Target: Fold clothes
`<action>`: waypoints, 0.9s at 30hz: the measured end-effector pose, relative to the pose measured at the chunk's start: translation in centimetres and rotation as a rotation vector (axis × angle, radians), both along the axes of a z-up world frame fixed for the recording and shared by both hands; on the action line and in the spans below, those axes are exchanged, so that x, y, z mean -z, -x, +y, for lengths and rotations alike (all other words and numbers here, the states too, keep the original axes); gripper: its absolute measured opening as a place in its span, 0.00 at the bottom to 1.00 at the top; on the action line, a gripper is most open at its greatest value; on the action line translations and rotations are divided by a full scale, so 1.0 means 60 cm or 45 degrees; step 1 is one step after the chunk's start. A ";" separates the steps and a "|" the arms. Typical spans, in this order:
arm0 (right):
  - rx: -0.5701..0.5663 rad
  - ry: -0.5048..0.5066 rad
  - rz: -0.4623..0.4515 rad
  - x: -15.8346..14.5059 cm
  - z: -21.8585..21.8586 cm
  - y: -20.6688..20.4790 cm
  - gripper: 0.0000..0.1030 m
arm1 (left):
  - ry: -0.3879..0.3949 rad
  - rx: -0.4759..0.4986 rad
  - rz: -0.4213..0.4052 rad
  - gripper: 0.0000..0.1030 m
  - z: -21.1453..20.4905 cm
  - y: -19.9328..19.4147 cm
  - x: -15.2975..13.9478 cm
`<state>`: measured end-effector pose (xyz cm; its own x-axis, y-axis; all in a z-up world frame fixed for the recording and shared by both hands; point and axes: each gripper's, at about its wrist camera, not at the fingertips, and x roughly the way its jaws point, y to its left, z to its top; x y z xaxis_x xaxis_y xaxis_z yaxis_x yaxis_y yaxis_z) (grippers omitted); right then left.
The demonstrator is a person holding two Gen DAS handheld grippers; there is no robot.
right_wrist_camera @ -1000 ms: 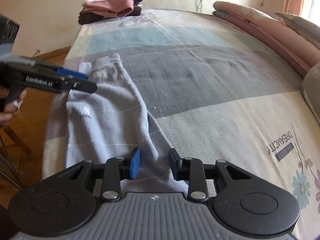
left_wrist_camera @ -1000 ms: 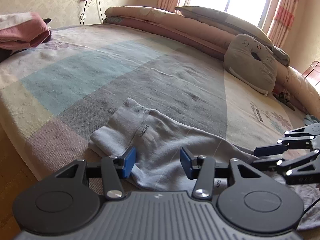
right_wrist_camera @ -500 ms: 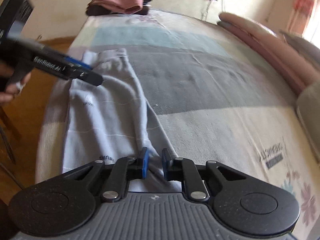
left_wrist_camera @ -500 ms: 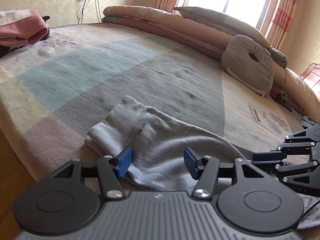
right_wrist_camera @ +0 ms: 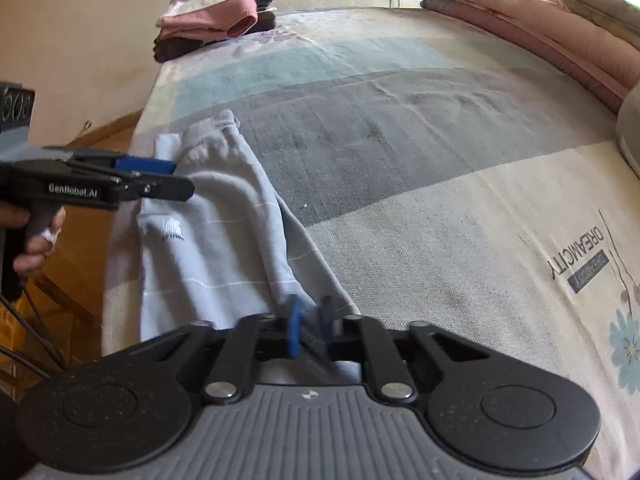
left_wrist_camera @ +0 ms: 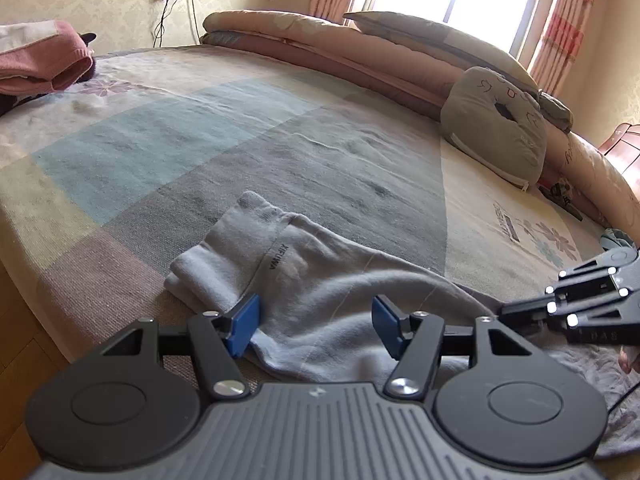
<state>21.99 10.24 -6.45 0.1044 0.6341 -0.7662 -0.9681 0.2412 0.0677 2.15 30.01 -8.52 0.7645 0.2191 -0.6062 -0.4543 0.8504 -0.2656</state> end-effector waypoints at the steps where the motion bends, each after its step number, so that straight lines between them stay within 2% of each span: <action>1: 0.021 -0.009 -0.002 -0.002 0.001 -0.003 0.02 | 0.003 -0.002 0.002 0.60 0.000 0.000 0.000; 5: 0.107 -0.047 -0.008 -0.010 0.004 -0.013 0.03 | 0.003 -0.005 0.017 0.60 -0.004 0.002 -0.006; 7: 0.100 -0.056 -0.062 -0.020 -0.003 -0.003 0.03 | -0.018 -0.002 0.021 0.60 -0.007 0.005 -0.015; 9: 0.082 -0.038 -0.086 -0.034 -0.013 0.008 0.09 | -0.047 0.004 0.024 0.60 -0.009 0.006 -0.021; 14: -0.213 -0.011 0.064 -0.048 -0.041 0.049 0.18 | -0.113 0.017 0.047 0.60 -0.009 -0.002 -0.030; 16: -0.313 0.031 0.060 -0.039 -0.038 0.074 0.19 | -0.112 0.016 0.077 0.60 -0.007 -0.011 -0.025; 18: -0.336 0.118 0.042 -0.013 -0.028 0.095 0.21 | -0.134 0.004 0.131 0.60 -0.008 -0.019 -0.019; 21: -0.376 0.118 0.083 -0.003 -0.053 0.111 0.25 | -0.158 0.020 0.158 0.61 -0.014 -0.014 -0.022; 23: -0.411 0.155 0.137 -0.002 -0.074 0.113 0.25 | -0.137 0.027 0.148 0.61 -0.013 -0.007 -0.026; 25: -0.388 0.180 0.187 -0.007 -0.078 0.102 0.23 | -0.130 0.020 0.122 0.61 -0.009 -0.007 -0.034; 27: -0.344 0.125 0.191 -0.018 -0.064 0.090 0.23 | -0.142 0.017 0.091 0.63 -0.005 -0.015 -0.042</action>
